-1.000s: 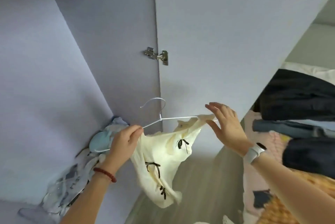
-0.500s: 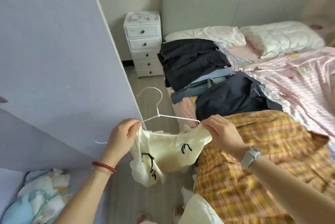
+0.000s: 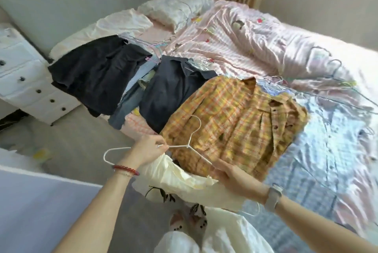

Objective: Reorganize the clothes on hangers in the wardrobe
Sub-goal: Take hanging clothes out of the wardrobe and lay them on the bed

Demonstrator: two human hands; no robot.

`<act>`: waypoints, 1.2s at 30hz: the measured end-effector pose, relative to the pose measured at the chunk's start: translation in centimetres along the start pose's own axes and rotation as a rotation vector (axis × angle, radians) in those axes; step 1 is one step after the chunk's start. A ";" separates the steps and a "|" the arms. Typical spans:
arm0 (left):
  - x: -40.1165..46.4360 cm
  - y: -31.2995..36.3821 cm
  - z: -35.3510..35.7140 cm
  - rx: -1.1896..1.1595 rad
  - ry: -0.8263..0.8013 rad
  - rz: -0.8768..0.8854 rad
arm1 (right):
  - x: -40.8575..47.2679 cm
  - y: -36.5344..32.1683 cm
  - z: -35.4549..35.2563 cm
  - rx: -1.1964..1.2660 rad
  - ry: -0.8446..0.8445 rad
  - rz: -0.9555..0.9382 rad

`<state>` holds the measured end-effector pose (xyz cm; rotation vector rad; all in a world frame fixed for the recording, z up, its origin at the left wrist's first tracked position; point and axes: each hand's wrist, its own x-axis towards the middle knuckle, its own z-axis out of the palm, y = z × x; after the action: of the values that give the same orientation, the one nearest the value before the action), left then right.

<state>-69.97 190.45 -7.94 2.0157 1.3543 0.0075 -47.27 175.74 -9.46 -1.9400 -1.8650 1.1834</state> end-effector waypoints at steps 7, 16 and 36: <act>3.9 6.4 7.2 0.015 -0.433 0.148 | -7.3 5.9 -1.8 0.133 0.175 0.349; 6.9 24.5 13.4 -0.394 -0.657 0.250 | -18.3 12.9 -10.0 -0.240 1.098 0.796; 28.8 52.9 25.8 -0.069 0.204 0.458 | -10.1 40.6 -33.4 -0.189 1.308 0.841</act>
<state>-4.53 188.90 -8.93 2.2680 0.9635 0.4700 6.10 171.56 -9.33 -2.6031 -0.4753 -0.3255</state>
